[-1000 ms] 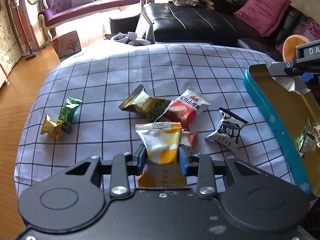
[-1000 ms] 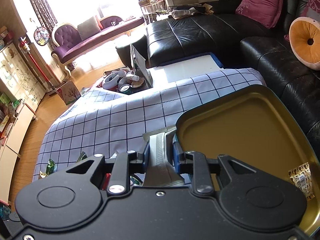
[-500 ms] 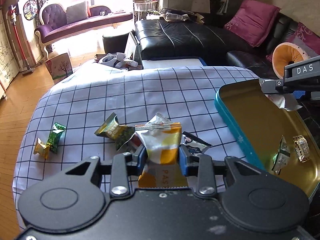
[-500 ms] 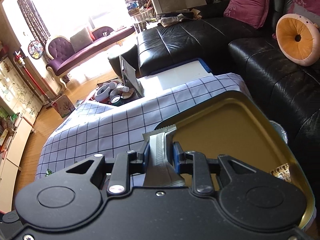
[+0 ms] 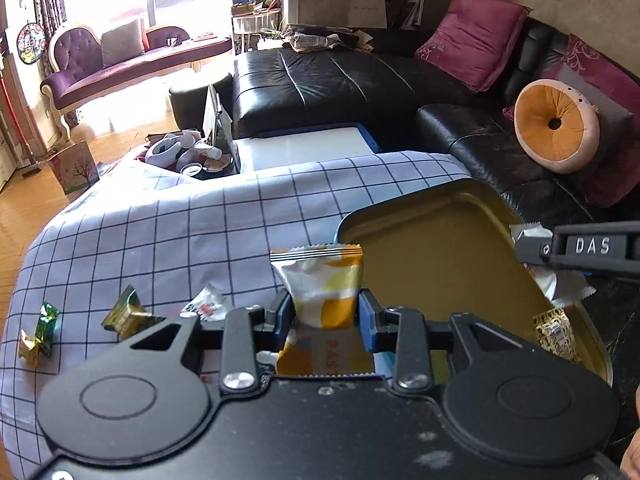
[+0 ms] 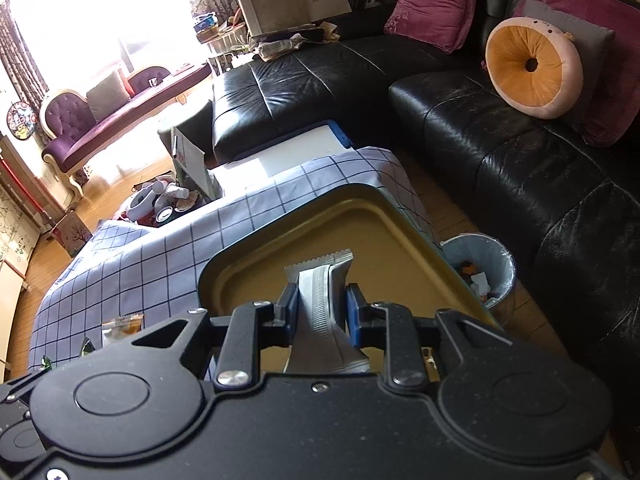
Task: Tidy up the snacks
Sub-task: 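Carry the yellow-white packet with the left gripper over the teal tin, then open both grippers to drop the yellow-white packet and silver bar into the tin, then move both open grippers back from the tin to the snack packets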
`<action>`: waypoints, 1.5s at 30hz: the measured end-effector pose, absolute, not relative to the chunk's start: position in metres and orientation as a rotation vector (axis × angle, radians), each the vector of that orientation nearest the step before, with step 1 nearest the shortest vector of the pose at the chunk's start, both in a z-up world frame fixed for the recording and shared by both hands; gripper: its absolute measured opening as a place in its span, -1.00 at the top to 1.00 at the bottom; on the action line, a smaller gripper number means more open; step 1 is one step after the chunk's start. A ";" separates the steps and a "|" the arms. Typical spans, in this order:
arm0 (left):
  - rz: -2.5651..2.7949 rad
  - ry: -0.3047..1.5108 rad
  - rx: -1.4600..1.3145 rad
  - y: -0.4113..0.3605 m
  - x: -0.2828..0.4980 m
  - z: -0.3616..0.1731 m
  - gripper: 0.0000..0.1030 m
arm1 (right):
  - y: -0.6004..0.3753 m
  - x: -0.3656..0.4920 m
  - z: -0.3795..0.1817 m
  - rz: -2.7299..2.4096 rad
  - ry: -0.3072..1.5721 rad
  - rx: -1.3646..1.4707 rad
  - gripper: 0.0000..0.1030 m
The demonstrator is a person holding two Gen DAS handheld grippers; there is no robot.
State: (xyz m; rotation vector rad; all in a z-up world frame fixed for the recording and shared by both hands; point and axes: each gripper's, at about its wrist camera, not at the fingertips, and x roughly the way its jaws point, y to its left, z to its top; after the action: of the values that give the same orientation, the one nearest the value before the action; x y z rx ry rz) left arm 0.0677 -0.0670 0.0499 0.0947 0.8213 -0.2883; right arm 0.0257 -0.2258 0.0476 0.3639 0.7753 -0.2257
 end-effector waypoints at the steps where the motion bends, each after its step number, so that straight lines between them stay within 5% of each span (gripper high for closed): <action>1: -0.291 0.821 0.100 -0.073 0.071 0.051 0.32 | -0.228 0.025 0.047 -0.230 0.777 0.366 0.34; 16: -0.356 0.828 0.086 -0.126 0.111 0.047 0.31 | -0.238 0.020 0.042 -0.278 0.788 0.339 0.34; 45: -0.282 0.899 0.100 -0.111 0.117 0.027 0.14 | -0.238 0.028 0.032 -0.341 0.850 0.340 0.24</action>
State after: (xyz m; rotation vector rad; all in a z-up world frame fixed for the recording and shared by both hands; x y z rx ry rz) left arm 0.1168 -0.1112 0.0268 0.0998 0.8987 -0.2818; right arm 0.0281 -0.2379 0.0321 0.3400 0.8499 -0.3410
